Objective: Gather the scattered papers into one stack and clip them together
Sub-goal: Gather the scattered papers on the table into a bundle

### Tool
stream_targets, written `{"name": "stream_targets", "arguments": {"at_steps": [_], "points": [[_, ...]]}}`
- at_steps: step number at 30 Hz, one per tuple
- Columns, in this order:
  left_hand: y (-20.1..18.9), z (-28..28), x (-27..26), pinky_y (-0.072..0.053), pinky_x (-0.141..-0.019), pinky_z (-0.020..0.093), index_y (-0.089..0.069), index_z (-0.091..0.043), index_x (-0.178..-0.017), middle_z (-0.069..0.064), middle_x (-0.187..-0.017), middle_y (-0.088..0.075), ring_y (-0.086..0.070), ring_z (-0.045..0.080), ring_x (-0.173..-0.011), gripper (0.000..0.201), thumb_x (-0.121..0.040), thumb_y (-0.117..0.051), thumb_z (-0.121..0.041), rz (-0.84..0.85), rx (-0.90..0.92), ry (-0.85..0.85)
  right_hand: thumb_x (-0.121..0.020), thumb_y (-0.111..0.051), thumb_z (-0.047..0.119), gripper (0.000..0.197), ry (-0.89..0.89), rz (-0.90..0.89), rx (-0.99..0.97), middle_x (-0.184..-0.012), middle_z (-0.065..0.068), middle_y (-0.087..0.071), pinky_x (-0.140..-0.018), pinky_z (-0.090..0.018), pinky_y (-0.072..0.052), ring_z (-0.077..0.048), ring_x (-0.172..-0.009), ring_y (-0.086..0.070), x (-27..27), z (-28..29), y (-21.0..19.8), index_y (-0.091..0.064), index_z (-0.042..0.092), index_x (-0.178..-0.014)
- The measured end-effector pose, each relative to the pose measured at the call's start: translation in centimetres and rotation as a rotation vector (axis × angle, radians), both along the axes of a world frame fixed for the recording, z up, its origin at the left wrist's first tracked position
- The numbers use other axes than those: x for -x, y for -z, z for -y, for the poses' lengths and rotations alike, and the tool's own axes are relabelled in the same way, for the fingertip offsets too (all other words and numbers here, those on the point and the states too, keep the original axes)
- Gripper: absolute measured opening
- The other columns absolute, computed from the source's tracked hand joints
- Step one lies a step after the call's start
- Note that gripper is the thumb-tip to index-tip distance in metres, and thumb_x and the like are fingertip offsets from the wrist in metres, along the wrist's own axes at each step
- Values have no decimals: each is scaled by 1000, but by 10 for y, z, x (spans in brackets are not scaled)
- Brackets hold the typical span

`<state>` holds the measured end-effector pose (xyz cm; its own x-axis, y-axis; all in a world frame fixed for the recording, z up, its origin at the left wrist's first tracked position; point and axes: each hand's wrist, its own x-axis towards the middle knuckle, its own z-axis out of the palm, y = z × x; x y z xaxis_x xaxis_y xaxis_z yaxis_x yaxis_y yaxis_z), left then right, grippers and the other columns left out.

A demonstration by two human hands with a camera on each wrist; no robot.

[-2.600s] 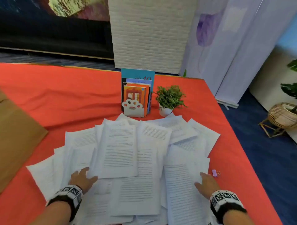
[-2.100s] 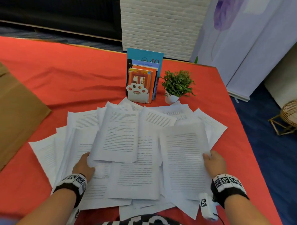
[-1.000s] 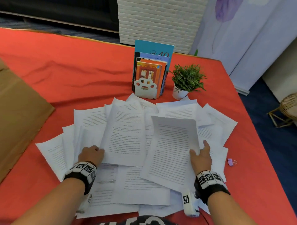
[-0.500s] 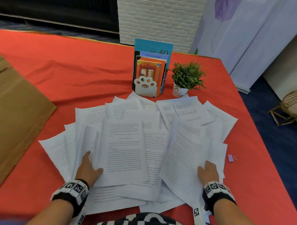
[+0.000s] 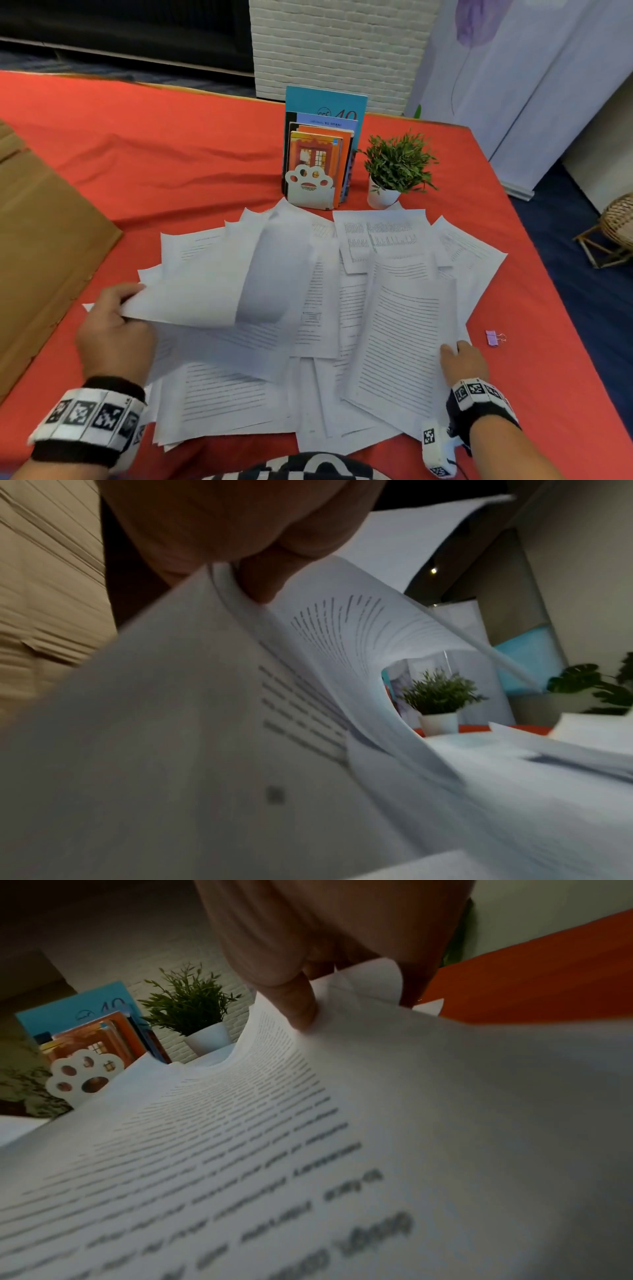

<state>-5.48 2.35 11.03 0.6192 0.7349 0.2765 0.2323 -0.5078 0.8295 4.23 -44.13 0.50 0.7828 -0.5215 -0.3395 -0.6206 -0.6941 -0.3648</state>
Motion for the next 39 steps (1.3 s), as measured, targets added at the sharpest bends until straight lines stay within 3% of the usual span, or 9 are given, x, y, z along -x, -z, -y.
{"name": "stream_targets", "arguments": {"at_steps": [2,9,13,17,21,25,29,35,39], "points": [[-4,-11,-8,-50,-83,34,-63,-23,-97,1,-94,-65,-59,17,-91,48,-68,-45,11,103,80,-9,-94,-40,30,34,2,-51,61,-128,-16,-55,-103,-44,-30,-32,-125,-39,0,-1,-3,-56,15,-119],[28,-18,-33,-49,-76,35,-65,-18,-90,13,-86,-66,-60,25,-81,29,-73,-48,-2,-106,252,121,-79,-54,33,26,-116,-55,-6,-117,-22,-57,-94,-45,-46,-34,-104,-56,-1,-1,14,-58,9,-88],[57,-8,-36,-48,-91,44,-64,-6,-104,23,-107,-67,-63,38,-99,29,-77,-53,-8,-324,340,115,-80,-56,26,46,-86,32,-81,-117,-31,-53,-95,-38,-41,-37,-110,-51,2,-7,13,-59,-12,-105],[70,6,-29,-48,-92,44,-60,-3,-113,23,-112,-65,-61,36,-99,44,-70,-60,-12,-516,380,207,-87,-55,17,18,-127,26,-184,-103,-19,-61,-86,-37,-43,-35,-101,-59,1,-11,5,-56,3,-97],[83,16,-22,-43,-86,34,-58,-2,-114,21,-114,-63,-53,26,-92,36,-78,-56,4,-600,284,253,-87,-56,8,24,-44,331,-230,-108,-15,-61,-84,-32,-41,-32,-105,-57,-1,-25,-29,-56,2,-111],[83,12,-17,-43,-93,40,-59,-2,-118,23,-118,-62,-56,39,-105,42,-81,-44,8,-560,236,127,-88,-53,-2,48,-69,640,-372,-103,-4,-48,-66,-21,-37,-15,-81,-54,-6,-36,-92,-44,16,-131],[77,4,-14,-41,-82,37,-60,-1,-113,25,-107,-62,-54,36,-91,39,-81,-41,11,-542,185,57,-83,-54,7,43,-146,783,-376,-116,-5,-61,-90,-35,-47,-23,-102,-58,-29,-31,-133,-55,17,-125],[72,6,-9,-38,-79,36,-58,0,-117,27,-109,-62,-53,37,-91,41,-83,-39,12,-523,157,58,-75,-54,26,39,-186,638,-424,-112,-16,-65,-92,-46,-50,-32,-101,-62,-49,-47,-118,-62,11,-110],[73,6,-6,-40,-82,36,-57,-3,-122,24,-113,-63,-56,41,-102,44,-84,-40,9,-535,160,105,-91,-49,11,8,-374,383,-169,-95,-22,-65,-71,-35,-42,-35,-88,-60,-40,-67,-82,-52,5,-86]]}}
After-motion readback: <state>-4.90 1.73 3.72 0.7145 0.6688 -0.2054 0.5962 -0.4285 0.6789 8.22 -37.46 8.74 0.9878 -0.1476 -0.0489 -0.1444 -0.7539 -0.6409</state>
